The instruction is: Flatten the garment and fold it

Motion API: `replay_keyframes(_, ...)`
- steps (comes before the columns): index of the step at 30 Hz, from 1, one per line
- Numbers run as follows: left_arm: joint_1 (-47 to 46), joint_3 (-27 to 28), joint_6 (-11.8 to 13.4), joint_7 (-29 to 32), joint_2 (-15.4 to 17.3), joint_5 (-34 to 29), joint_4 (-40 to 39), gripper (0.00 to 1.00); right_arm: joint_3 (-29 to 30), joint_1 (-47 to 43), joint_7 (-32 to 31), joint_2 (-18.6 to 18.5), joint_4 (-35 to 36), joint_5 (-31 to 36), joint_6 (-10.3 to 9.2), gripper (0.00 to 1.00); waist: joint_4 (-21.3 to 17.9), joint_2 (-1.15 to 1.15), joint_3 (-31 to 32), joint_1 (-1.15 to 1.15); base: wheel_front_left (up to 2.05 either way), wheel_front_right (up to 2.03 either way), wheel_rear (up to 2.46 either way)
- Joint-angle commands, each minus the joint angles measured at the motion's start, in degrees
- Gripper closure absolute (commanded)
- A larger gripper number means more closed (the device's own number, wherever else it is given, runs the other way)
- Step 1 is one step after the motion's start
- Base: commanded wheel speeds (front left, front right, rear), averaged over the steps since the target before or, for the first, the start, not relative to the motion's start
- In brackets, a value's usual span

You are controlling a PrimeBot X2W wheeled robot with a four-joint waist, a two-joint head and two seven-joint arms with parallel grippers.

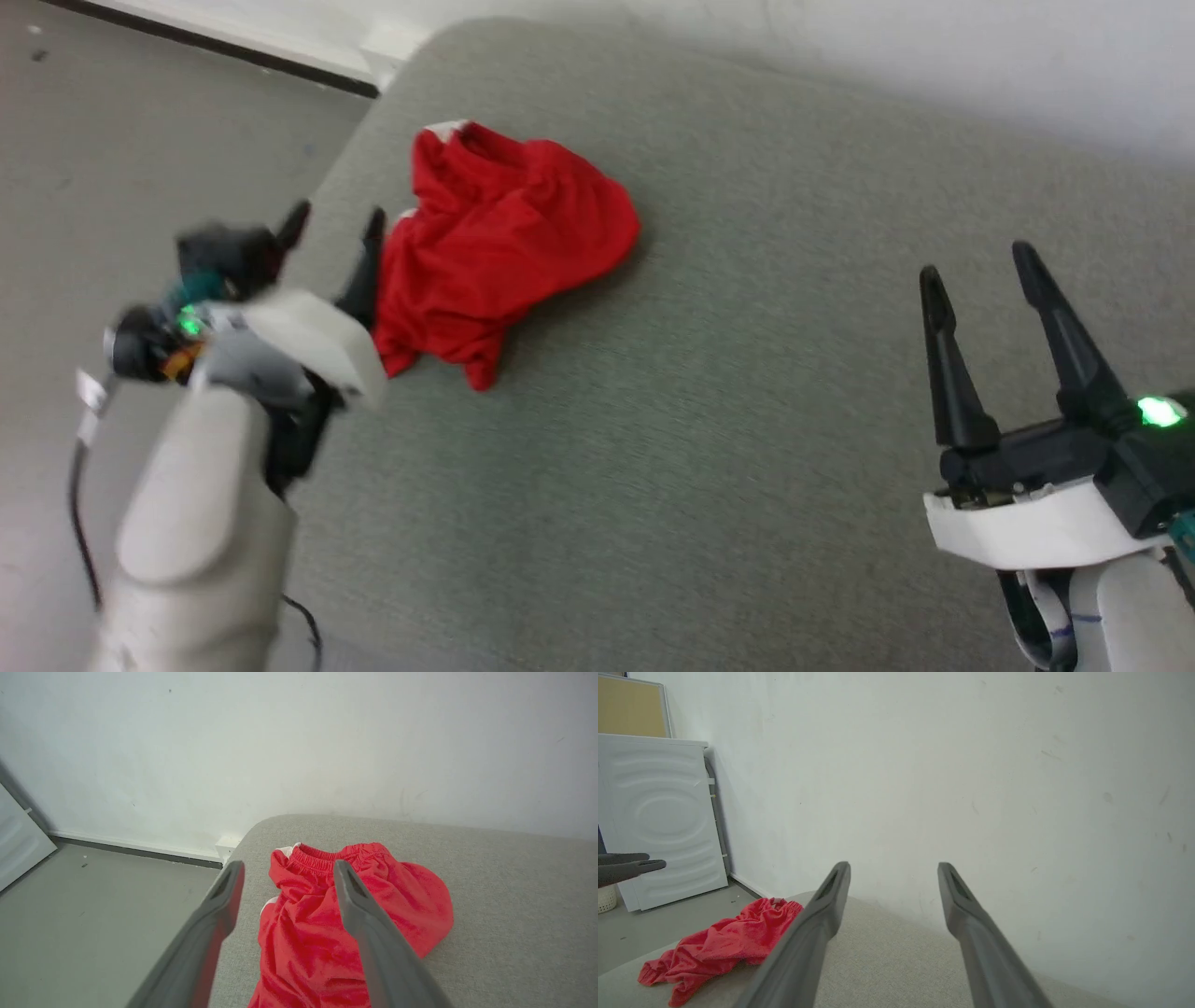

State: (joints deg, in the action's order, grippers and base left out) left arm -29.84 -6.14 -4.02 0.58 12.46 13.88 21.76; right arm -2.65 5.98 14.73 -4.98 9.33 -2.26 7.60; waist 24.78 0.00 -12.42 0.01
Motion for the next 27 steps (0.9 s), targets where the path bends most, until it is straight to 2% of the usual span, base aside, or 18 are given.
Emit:
replay_keyframes(1, -3.36, 0.59, -0.81, 2.82, 1.88, 0.92, 2.49, 0.00, -0.46, 1.55, 0.27, -0.34, 1.20, 0.57, -0.11, 0.00, -9.04, 0.00, -9.26, -0.01, 0.00, 0.00, 0.00)
replay_keyframes(5, -11.54, 0.61, -2.48, 12.63, 6.42, 3.50, 9.79, 0.00, -1.30, 3.58, 0.27, -0.64, 3.55, 0.99, -0.11, 0.00, -12.74, 0.00, -13.79, -0.01, 0.00, 0.00, 0.00)
replay_keyframes(6, -11.54, 0.61, -2.48, 12.63, 6.42, 3.50, 9.79, 0.00, -1.30, 3.58, 0.27, -0.64, 3.55, 0.99, -0.11, 0.00, -12.74, 0.00, -13.79, -0.01, 0.00, 0.00, 0.00)
replay_keyframes(10, -17.82, -0.56, -3.23, 22.20, 9.90, 6.68, 14.70, 0.00, -2.05, 5.10, 0.27, -0.62, 5.28, 1.36, -0.11, 0.00, -15.48, 0.00, -17.23, -0.01, 0.00, 0.00, 0.00)
replay_keyframes(16, -22.51, -3.50, -3.44, 32.97, 15.01, 10.01, 19.23, 0.00, -2.62, 6.37, 0.27, -0.15, 6.45, 1.45, -0.11, 0.00, -18.09, 0.00, -20.13, -0.01, 0.00, 0.00, 0.00)
replay_keyframes(21, -23.10, -3.79, -3.46, 38.69, 16.86, 14.13, 22.61, 0.00, -2.59, 6.65, 0.27, 0.19, 6.82, 1.59, -0.11, 0.00, -18.88, 0.00, -21.10, -0.01, 0.00, 0.00, 0.00)
replay_keyframes(24, -22.67, -2.29, -3.46, 41.39, 16.48, 17.54, 24.97, 0.00, -2.47, 6.66, 0.27, 0.25, 6.92, 1.67, -0.11, 0.00, -18.98, 0.00, -21.27, -0.01, 0.00, 0.00, 0.00)
replay_keyframes(25, -22.69, -2.15, -3.46, 43.27, 16.06, 18.95, 25.76, 1.00, -2.43, 6.65, 0.27, 0.26, 6.92, 1.73, -0.11, 0.00, -18.98, 0.00, -21.29, -0.01, 0.00, 0.00, 0.00)
replay_keyframes(27, -22.26, -2.66, -3.46, 45.35, 15.76, 20.99, 25.86, 1.00, -2.16, 6.59, 0.27, 0.28, 6.88, 1.93, -0.11, 0.00, -18.65, 0.00, -21.05, -0.01, 0.00, 0.00, 0.00)
